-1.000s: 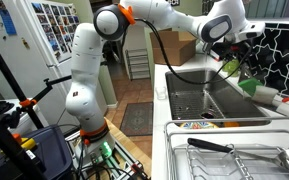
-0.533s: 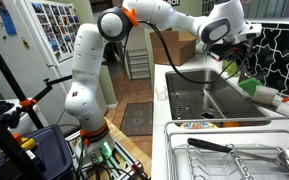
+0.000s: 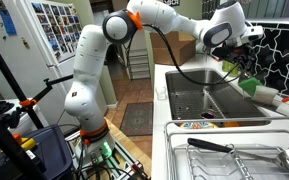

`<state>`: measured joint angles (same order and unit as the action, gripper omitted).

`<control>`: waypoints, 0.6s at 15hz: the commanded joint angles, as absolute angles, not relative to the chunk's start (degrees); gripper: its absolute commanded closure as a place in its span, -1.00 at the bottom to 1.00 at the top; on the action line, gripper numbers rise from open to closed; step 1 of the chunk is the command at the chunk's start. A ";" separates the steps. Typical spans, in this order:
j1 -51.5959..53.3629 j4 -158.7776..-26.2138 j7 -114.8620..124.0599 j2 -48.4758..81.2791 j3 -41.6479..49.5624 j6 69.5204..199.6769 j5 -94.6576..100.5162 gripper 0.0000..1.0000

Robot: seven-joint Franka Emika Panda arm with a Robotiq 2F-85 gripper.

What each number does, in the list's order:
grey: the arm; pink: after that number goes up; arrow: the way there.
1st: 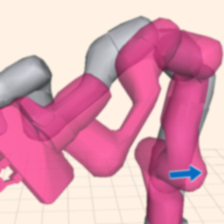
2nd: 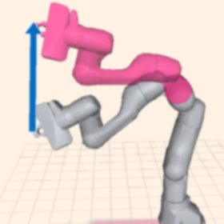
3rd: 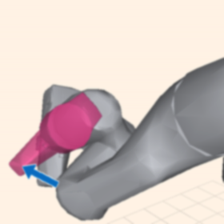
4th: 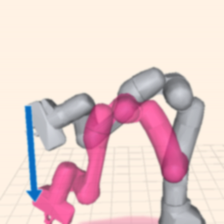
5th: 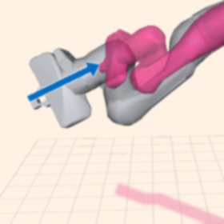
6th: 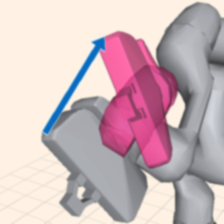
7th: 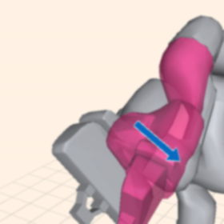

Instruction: Close the tap faucet

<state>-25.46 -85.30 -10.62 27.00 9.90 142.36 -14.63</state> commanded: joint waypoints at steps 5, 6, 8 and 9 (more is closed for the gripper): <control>-27.25 -85.21 -14.18 26.65 6.77 141.58 -17.38 0.89; -27.51 -85.80 -14.81 25.85 6.18 141.34 -18.01 0.89; -28.20 -86.86 -16.61 24.50 5.03 140.39 -19.41 0.89; -28.51 -87.38 -17.46 24.03 4.58 140.17 -20.08 0.89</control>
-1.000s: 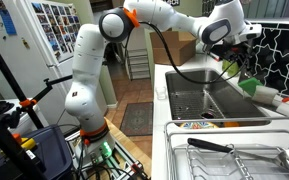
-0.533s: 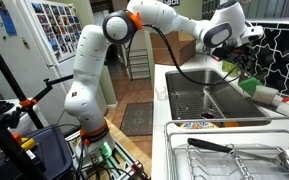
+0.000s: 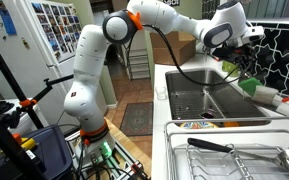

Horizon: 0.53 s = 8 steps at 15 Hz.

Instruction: Close the tap faucet

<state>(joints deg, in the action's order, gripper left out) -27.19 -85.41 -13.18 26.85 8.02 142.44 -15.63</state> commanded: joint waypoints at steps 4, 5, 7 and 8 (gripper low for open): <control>-29.57 -87.73 -19.88 23.60 3.50 139.70 -22.48 0.02; -29.66 -87.59 -20.71 23.33 2.97 139.14 -23.89 -0.09; -29.80 -87.46 -21.77 22.61 2.68 138.66 -25.46 -0.41; -29.84 -87.36 -22.40 22.41 2.68 138.34 -26.11 -0.55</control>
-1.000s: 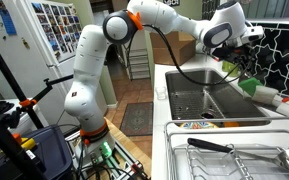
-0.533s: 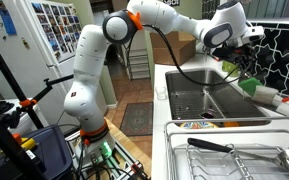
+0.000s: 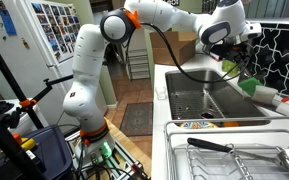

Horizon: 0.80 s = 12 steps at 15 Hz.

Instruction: Close the tap faucet

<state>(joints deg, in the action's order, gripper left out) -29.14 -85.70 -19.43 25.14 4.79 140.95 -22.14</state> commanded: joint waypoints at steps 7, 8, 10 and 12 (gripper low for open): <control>-26.12 -86.39 -18.98 21.55 10.81 141.98 -11.21 -1.00; -26.27 -86.23 -18.64 21.30 12.14 142.42 -8.73 -1.00; -26.70 -86.26 -18.08 20.30 14.87 140.98 -4.03 -1.00; -28.04 -86.10 -18.94 17.77 16.03 133.14 -3.14 -1.00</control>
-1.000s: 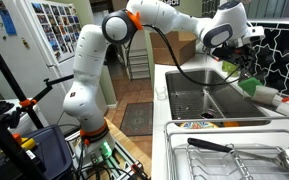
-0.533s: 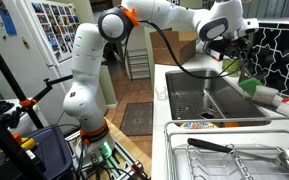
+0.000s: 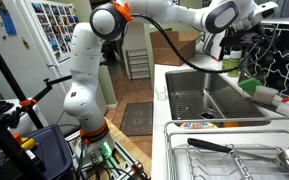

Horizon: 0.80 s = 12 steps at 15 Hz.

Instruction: Close the tap faucet

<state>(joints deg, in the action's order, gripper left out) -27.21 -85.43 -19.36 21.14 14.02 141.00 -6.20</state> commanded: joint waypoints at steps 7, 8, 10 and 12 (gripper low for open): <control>-29.58 -86.08 -19.30 5.46 18.95 98.41 -6.90 -1.00; -29.35 -85.39 -18.51 3.72 19.54 93.37 -7.57 -1.00; -29.12 -81.23 -16.09 2.15 20.71 83.19 -10.80 -1.00; -28.66 -79.49 -12.71 -0.17 21.76 79.81 -15.39 -1.00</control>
